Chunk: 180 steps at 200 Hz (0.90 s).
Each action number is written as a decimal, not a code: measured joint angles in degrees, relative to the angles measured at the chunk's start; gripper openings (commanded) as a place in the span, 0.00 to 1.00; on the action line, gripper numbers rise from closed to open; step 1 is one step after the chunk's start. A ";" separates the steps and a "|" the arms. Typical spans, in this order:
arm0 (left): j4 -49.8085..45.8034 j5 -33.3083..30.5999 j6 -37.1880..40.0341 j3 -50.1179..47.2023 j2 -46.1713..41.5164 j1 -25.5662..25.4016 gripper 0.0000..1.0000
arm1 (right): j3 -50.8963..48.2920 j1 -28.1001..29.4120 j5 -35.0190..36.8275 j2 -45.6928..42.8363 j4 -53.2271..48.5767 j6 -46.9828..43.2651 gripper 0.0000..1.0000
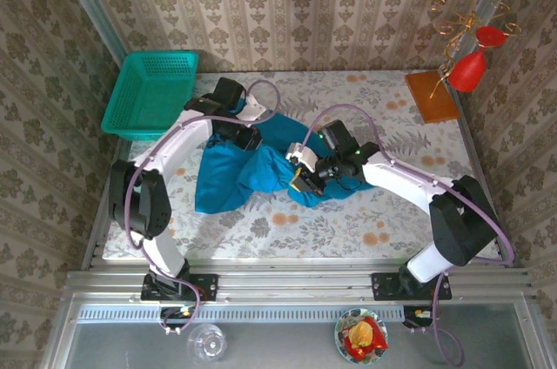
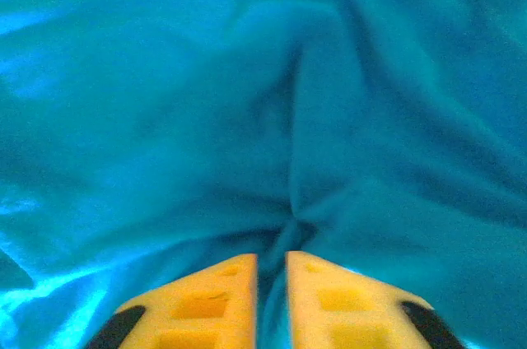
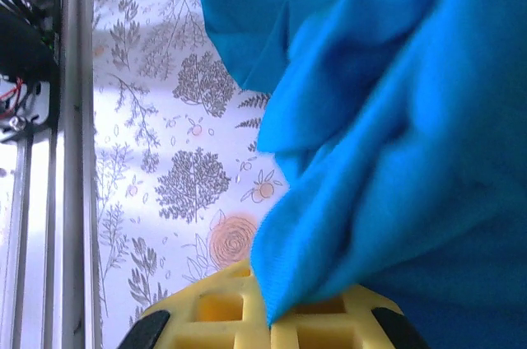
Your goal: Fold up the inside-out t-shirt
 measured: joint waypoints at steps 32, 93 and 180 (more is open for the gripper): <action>5.86 -1.27 -7.10 -5.22 -3.45 -1.01 0.45 | -0.04 -0.02 0.42 2.10 2.43 5.16 0.00; 9.79 -3.69 -24.15 -20.39 -22.49 -9.35 0.51 | 2.95 -0.02 1.05 6.58 4.83 13.00 0.00; 18.53 -10.88 -38.66 -33.05 -17.00 -16.85 0.41 | 8.85 0.00 8.24 8.92 3.93 17.46 0.00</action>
